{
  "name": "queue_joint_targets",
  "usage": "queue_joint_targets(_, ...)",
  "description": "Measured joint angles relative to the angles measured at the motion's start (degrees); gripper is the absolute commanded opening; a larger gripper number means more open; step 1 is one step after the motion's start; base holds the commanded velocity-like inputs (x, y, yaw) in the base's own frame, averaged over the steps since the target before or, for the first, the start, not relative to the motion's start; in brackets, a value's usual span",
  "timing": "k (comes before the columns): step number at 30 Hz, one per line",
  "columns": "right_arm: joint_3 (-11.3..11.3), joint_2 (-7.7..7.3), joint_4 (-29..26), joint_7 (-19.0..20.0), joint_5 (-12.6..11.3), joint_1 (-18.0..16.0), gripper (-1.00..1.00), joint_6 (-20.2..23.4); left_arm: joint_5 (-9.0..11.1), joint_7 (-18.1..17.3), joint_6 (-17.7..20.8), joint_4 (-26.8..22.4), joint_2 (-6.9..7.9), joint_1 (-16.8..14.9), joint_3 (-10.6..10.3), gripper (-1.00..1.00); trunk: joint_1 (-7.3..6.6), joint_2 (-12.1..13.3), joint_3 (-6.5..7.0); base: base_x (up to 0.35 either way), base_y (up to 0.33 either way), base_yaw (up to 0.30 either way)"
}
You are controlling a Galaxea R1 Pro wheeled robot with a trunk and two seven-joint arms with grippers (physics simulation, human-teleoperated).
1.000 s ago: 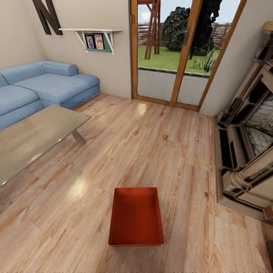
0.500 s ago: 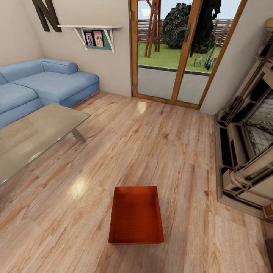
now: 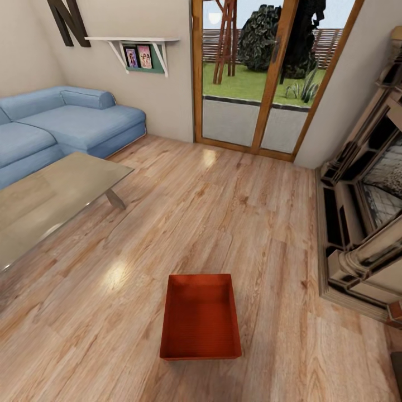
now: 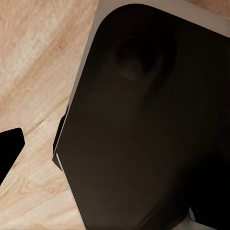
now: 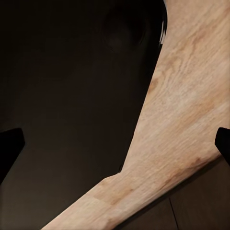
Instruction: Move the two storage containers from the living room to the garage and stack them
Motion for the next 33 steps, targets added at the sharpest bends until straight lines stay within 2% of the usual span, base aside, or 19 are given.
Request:
queue_joint_targets(9, 0.0, 0.05, 0.0, 0.0, -0.1, 0.0, 1.0, 0.4, 0.0, 0.0, 0.0, 0.0, 0.01, 0.0, 0.0, 1.0, 0.0, 0.0, 0.0, 0.0, 0.0, 0.0)
queue_joint_targets(13, 0.3, 0.06, -2.8, 0.1, 0.3, 0.1, 1.0, 2.8, -0.3, -0.5, 0.3, -2.7, 1.85, 0.0, 0.2, 1.0, 0.0, 0.0, 0.0, 0.0, 0.0, 0.0)
queue_joint_targets(14, 0.4, 0.02, -8.1, 0.0, 0.3, 0.1, 1.0, 5.9, -0.4, -0.4, 1.0, -6.3, 3.25, -0.1, 0.2, 1.0, 0.0, 0.0, 0.02, 0.0, 0.0, 0.0)
queue_joint_targets(16, 0.1, -0.05, -14.1, 0.0, 0.2, 0.2, 1.0, 9.8, -0.3, -0.3, 2.6, -10.3, 4.44, 0.0, 0.2, 1.0, 0.0, 0.0, 0.01, 0.0, 0.0, 0.0)
queue_joint_targets(18, 0.0, -0.09, -20.6, 0.0, 0.2, 0.2, 1.0, 14.5, -0.4, -0.2, 6.3, -15.0, 5.45, 0.0, 0.2, 1.0, 0.0, 0.0, 0.01, 0.0, 0.0, 0.0)
queue_joint_targets(19, 0.0, -0.07, -25.1, -0.1, 0.3, 0.2, 1.0, 17.8, -0.4, -0.1, 9.4, -18.6, 6.01, -0.1, 0.2, 1.0, 0.0, 0.0, 0.02, 0.0, 0.0, 0.0)
queue_joint_targets(20, 0.0, -0.07, -27.7, -0.2, 0.3, 0.2, 1.0, 19.5, -0.4, 0.0, 11.2, -20.6, 6.28, 0.0, 0.2, 1.0, 0.0, 0.0, 0.01, 0.0, 0.0, 0.0)
queue_joint_targets(21, 0.1, -0.04, -32.2, -0.4, 0.3, 0.1, 1.0, 22.6, -0.5, 0.1, 14.5, -24.7, 6.75, -0.1, 0.2, 1.0, 0.0, 0.0, 0.02, 0.0, 0.0, 0.0)
queue_joint_targets(23, 0.1, 0.0, -36.8, -0.5, 0.3, -0.1, 1.0, 25.8, -0.7, 0.1, 17.7, -29.1, 7.14, 0.0, 0.2, 1.0, 0.0, 0.0, 0.01, 0.0, 0.0, 0.0)
queue_joint_targets(24, 0.1, 0.05, -40.4, -0.5, 0.3, -0.3, 1.0, 28.7, -0.7, 0.2, 20.4, -33.2, 7.42, -0.1, 0.2, 1.0, 0.0, 0.0, 0.02, 0.0, 0.0, 0.0)
queue_joint_targets(26, 0.1, 0.08, -43.6, -0.6, 0.3, -1.0, 1.0, 31.5, -0.9, 0.4, 22.8, -37.2, 7.61, -0.1, 0.2, 1.0, 0.0, 0.0, 0.01, 0.0, 0.0, 0.0)
queue_joint_targets(29, -0.3, 0.22, -47.6, -0.7, 0.2, -5.1, 1.0, 36.2, -1.1, 2.2, 27.3, -43.6, 7.77, -0.6, 0.2, 1.0, 0.0, 0.0, 0.02, 0.0, 0.0, 0.0)
queue_joint_targets(31, -0.6, 0.3, -48.2, -0.8, 0.1, -7.5, 1.0, 37.3, -1.2, 3.5, 29.1, -45.2, 7.72, -1.5, 0.2, 1.0, 0.0, 0.0, 0.02, 0.0, 0.0, 0.0)
queue_joint_targets(33, -1.2, 0.37, -48.6, -0.8, 0.0, -11.1, 1.0, 38.3, -1.2, 5.8, 31.8, -46.4, 7.58, -4.2, 0.2, 1.0, 0.0, 0.0, 0.02, 0.0, 0.0, 0.0)
